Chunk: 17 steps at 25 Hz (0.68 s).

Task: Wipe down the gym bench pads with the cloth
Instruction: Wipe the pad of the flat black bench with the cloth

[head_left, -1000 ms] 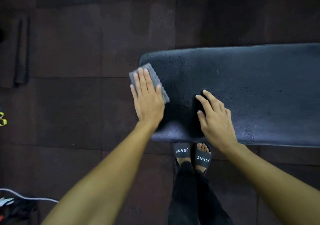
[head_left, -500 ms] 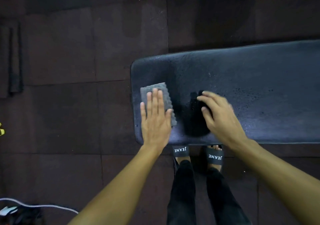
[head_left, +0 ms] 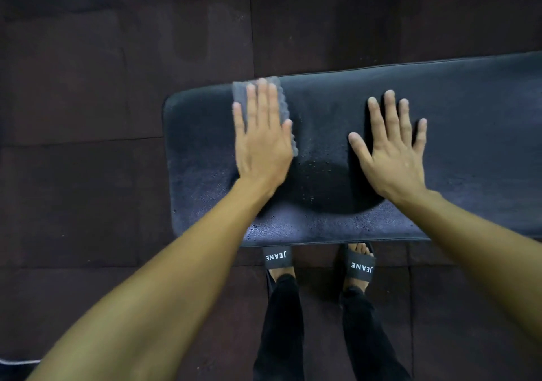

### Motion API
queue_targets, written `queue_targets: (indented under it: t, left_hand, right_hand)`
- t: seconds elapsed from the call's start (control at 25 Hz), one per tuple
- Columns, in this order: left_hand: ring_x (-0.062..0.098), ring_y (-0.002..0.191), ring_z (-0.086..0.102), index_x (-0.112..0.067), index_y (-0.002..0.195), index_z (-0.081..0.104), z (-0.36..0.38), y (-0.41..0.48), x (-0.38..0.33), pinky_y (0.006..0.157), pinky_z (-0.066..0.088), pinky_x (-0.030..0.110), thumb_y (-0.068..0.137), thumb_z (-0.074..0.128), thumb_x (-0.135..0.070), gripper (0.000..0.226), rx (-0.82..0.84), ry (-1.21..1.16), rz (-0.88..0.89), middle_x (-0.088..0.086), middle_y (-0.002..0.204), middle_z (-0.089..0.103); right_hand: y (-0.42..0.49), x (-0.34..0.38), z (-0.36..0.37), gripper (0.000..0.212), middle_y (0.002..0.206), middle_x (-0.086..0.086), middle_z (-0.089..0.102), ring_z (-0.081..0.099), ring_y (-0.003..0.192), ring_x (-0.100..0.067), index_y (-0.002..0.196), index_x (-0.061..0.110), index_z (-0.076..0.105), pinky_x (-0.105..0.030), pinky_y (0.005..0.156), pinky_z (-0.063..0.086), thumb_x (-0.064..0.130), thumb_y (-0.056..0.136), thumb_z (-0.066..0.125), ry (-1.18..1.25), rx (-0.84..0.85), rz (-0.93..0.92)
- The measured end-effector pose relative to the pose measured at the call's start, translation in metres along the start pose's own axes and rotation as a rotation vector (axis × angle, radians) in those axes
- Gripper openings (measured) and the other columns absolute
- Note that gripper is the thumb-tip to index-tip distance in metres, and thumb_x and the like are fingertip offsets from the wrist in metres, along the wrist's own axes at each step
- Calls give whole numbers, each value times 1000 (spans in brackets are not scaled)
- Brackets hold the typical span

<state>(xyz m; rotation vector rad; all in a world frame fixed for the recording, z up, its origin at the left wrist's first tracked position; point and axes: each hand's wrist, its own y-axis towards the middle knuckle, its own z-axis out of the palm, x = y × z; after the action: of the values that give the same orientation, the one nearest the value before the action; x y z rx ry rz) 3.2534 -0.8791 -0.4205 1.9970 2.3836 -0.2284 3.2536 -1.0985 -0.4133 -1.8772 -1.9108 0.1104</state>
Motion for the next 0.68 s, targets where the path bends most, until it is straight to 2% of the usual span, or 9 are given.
queue_targets:
  t: [0.12,0.24,0.32,0.44,0.56,0.68]
  left_hand:
    - [26,153,7,-6,157,11,5,-61,-23,123,12,47,105,21,-32,59,60,-8,94,12,165,9]
    - [25,152,9,-6,156,13,1,-111,4,123,14,49,105,22,-30,58,117,34,53,12,164,10]
    - [25,152,7,-5,156,11,-3,-97,27,123,12,49,104,20,-30,58,113,40,-29,12,164,9]
    - [25,153,-2,-8,157,2,-9,-29,32,124,3,48,106,18,-30,58,96,-6,-123,9,166,0]
    - [24,153,-2,-9,157,3,-5,21,-7,124,1,47,106,18,-31,57,55,-59,-74,8,166,1]
    - [25,153,3,-8,157,7,6,6,-54,124,6,47,105,16,-30,57,27,-65,42,9,165,6]
  right_hand:
    - [-2,-5,-4,69,165,10,-18,-19,151,-14,157,35,-5,-47,120,-15,62,100,21,15,26,-4]
    - [-3,-7,-7,69,164,11,-19,-19,151,-13,157,35,-5,-47,120,-14,62,100,21,19,50,-21]
    - [1,-7,-9,68,164,10,-20,-20,151,-13,157,35,-6,-46,120,-15,62,100,21,25,61,-26]
    - [4,-5,-7,68,164,9,-21,-22,150,-15,157,34,-8,-47,119,-17,61,101,20,19,56,-25]
    - [4,-6,-4,67,164,9,-21,-22,150,-15,157,35,-9,-46,119,-17,60,101,20,14,52,-27]
    - [4,-6,-4,67,164,9,-19,-20,151,-15,157,36,-7,-46,119,-16,60,101,21,24,32,-31]
